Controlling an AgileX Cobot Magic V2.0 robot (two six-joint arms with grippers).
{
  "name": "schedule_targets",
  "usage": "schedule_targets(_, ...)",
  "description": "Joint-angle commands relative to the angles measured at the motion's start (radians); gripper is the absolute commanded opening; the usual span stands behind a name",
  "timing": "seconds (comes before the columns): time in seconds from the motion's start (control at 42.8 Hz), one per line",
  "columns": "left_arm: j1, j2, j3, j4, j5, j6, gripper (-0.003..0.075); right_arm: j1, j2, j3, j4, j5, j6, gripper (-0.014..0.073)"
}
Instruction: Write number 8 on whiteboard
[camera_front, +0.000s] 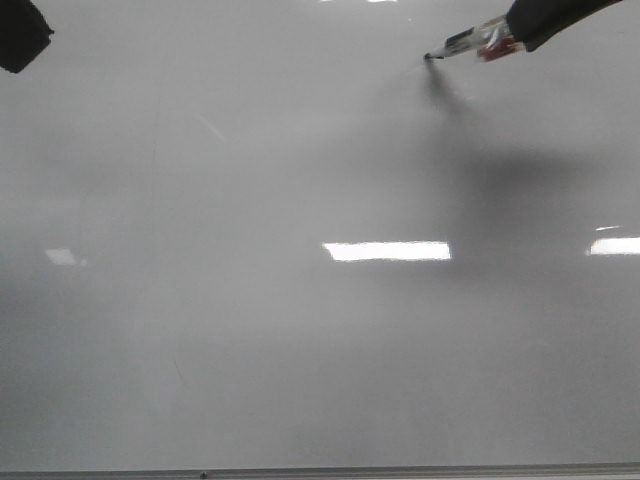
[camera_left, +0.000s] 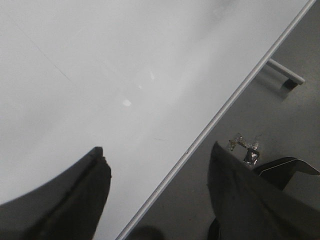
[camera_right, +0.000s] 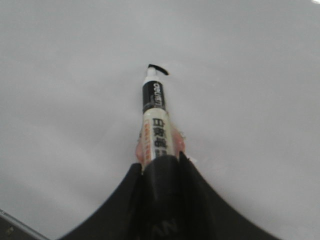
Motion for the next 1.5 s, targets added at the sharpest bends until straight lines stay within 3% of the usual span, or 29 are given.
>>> schedule_targets(0.0,0.001,-0.013,-0.026,-0.032,-0.056,-0.011,0.0427,-0.006,-0.002,-0.04,-0.002,-0.005,-0.018,-0.0067)
schedule_targets(0.164,0.001,-0.013,-0.026,-0.032,-0.058,-0.011,0.0427,-0.064,-0.069,0.05,-0.002,0.01,-0.017,-0.0066)
schedule_targets(0.374,0.001,-0.013,-0.026,-0.032,-0.083,-0.011,0.0427,-0.015,-0.078,0.18,0.054,-0.082,-0.017,-0.0067)
schedule_targets(0.561,0.001,-0.013,-0.026,-0.032,-0.083,-0.011,0.0427,0.049,-0.02,0.137,0.061,-0.162,-0.016,-0.0067)
schedule_targets(0.842,0.001,-0.013,-0.026,-0.032,-0.081,-0.011,0.0427,-0.081,-0.033,0.025,0.06,-0.087,-0.015,-0.0067)
schedule_targets(1.029,0.001,-0.013,-0.026,-0.032,-0.081,-0.011,0.0427,-0.071,-0.054,-0.005,0.06,-0.061,-0.021,-0.0067)
schedule_targets(1.239,-0.003,-0.013,-0.026,-0.032,-0.059,0.001,0.0427,0.042,-0.168,0.024,0.06,0.039,-0.097,-0.0067)
schedule_targets(1.473,-0.126,-0.011,-0.026,-0.12,-0.046,0.155,0.0431,0.241,-0.304,0.106,0.06,0.311,-0.341,-0.0067)
